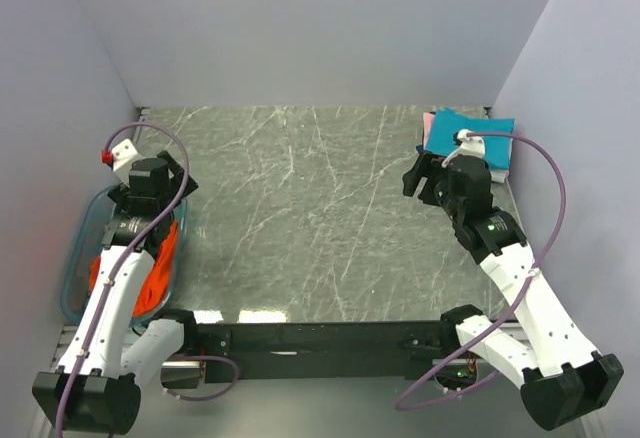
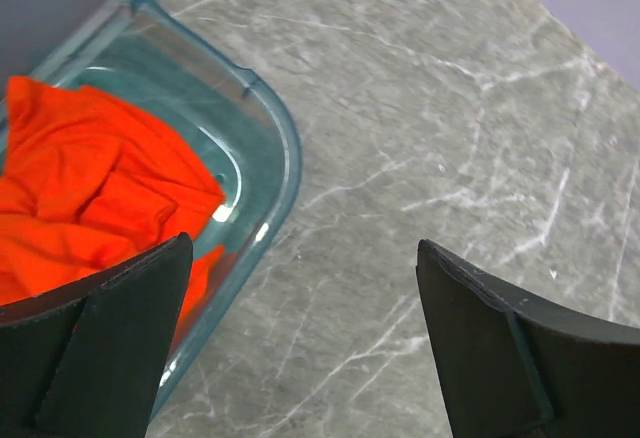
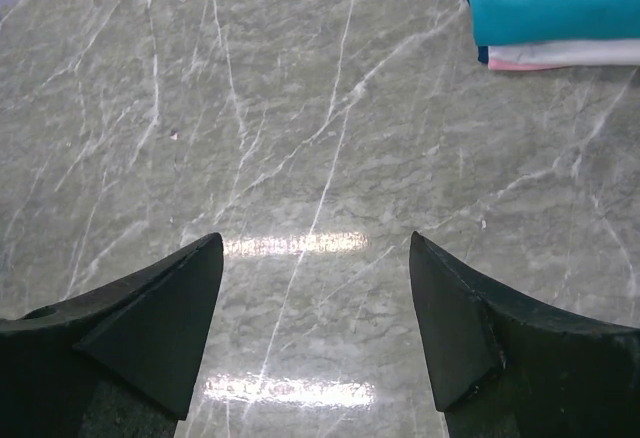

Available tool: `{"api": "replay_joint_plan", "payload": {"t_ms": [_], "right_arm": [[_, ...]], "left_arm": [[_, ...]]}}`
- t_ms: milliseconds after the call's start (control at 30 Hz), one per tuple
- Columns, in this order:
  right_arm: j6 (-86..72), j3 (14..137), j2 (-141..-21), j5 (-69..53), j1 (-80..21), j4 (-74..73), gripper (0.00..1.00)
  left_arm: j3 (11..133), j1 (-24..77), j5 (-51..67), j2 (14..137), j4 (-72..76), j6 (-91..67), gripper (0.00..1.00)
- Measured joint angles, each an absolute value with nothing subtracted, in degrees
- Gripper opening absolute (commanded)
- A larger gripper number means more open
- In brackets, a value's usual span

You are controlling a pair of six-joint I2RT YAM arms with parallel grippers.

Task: Fold and stack the t-shirts
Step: Grab the tshirt from the pile

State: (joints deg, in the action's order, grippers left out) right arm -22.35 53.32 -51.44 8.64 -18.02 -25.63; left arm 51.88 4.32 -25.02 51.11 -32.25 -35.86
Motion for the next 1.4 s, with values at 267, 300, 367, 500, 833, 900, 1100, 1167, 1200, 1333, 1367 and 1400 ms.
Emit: {"api": "replay_joint_plan", "payload": {"t_ms": [267, 300, 367, 500, 833, 900, 1100, 1167, 1200, 1333, 1367, 1400], "right_arm": [[-22.7, 52.9, -51.4, 9.4, -18.0, -25.3, 0.82], [-22.7, 52.9, -51.4, 9.6, -18.0, -25.2, 0.82], [-22.7, 52.8, -51.4, 9.9, -18.0, -24.9, 0.82], [-23.2, 52.8, -51.4, 10.2, -18.0, -24.9, 0.82], [-24.6, 52.8, -54.0, 10.5, -18.0, -24.9, 0.82], [-24.6, 52.8, -54.3, 10.5, -18.0, -24.9, 0.82], [-24.4, 52.8, -54.4, 10.9, -18.0, -24.9, 0.82], [-24.4, 52.8, -54.4, 11.0, -18.0, -24.8, 0.83], [-24.4, 52.8, -54.4, 11.0, -18.0, -24.8, 0.82], [-24.4, 52.8, -54.5, 11.0, -18.0, -24.8, 0.82], [-24.4, 52.8, -54.6, 11.0, -18.0, -24.8, 0.82], [-24.4, 52.8, -54.7, 11.0, -18.0, -24.8, 0.83]], "left_arm": [[53.8, 4.4, -36.2, 48.9, -39.0, -43.4, 0.99], [53.9, 4.4, -37.6, 48.3, -39.9, -44.6, 0.99], [54.0, 4.4, -40.6, 46.9, -41.6, -46.5, 0.99], [54.0, 4.4, -43.6, 46.0, -44.6, -50.0, 0.99], [51.5, 4.1, -43.5, 57.8, -60.6, -73.9, 0.99], [49.8, 3.8, -42.7, 57.9, -61.7, -76.9, 1.0], [44.0, -1.6, -39.9, 55.6, -60.0, -79.7, 0.99], [42.6, -4.2, -38.8, 55.5, -58.5, -79.1, 0.99], [42.0, -5.6, -38.2, 55.9, -57.6, -78.5, 0.99], [41.2, -10.1, -35.6, 59.1, -54.6, -75.7, 1.0], [41.1, -11.0, -34.9, 60.2, -53.6, -75.0, 0.99], [41.1, -11.5, -34.5, 61.1, -52.9, -74.3, 0.99]]}}
